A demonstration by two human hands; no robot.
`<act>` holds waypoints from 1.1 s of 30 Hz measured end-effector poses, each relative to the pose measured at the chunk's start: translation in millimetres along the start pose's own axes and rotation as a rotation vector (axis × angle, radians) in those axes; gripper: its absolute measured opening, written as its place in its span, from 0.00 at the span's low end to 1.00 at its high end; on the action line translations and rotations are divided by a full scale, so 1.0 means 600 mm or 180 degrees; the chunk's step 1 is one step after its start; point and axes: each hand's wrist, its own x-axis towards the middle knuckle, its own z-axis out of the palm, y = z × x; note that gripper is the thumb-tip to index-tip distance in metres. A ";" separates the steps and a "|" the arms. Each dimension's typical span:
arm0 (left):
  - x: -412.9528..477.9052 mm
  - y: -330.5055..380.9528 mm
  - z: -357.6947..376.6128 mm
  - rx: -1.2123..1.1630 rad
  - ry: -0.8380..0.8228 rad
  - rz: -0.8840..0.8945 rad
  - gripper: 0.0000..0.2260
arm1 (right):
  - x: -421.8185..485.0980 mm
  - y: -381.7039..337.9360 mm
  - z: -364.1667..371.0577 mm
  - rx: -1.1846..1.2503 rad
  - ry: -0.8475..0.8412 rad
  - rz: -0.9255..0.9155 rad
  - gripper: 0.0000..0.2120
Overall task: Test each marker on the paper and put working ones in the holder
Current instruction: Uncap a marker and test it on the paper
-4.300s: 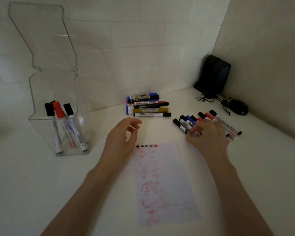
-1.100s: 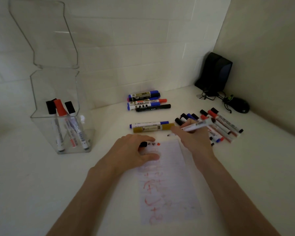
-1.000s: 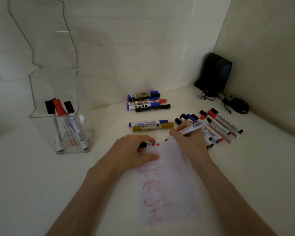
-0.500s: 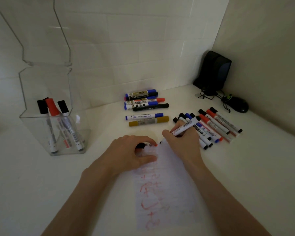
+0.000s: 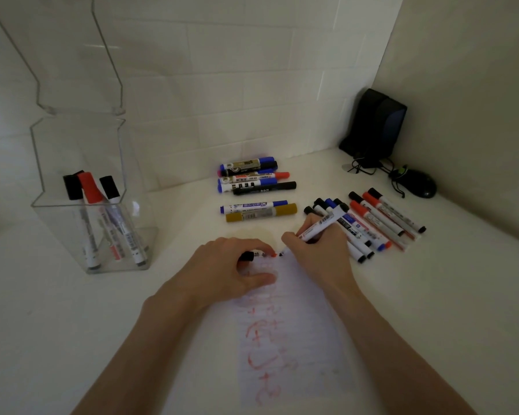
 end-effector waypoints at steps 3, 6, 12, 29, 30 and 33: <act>0.002 -0.001 0.000 0.0002 -0.0042 -0.0007 0.22 | 0.001 0.000 -0.001 0.0014 -0.0010 -0.0035 0.12; 0.002 0.001 -0.002 -0.0022 -0.0083 -0.0025 0.22 | 0.003 0.002 -0.002 0.0065 0.0066 -0.0051 0.12; 0.001 0.004 -0.004 -0.0003 -0.0110 -0.0065 0.23 | 0.004 0.003 -0.002 0.0034 0.0058 -0.0017 0.12; -0.010 -0.003 -0.020 -0.1163 0.0717 0.0215 0.16 | 0.004 -0.039 -0.033 0.1290 -0.0008 0.0518 0.09; -0.009 -0.001 -0.021 -0.1261 0.0735 0.0187 0.17 | 0.002 -0.040 -0.035 0.1341 -0.0101 0.0489 0.10; -0.006 0.002 -0.025 -0.1811 0.0832 0.0022 0.11 | 0.001 -0.042 -0.036 0.1442 -0.0325 0.0459 0.12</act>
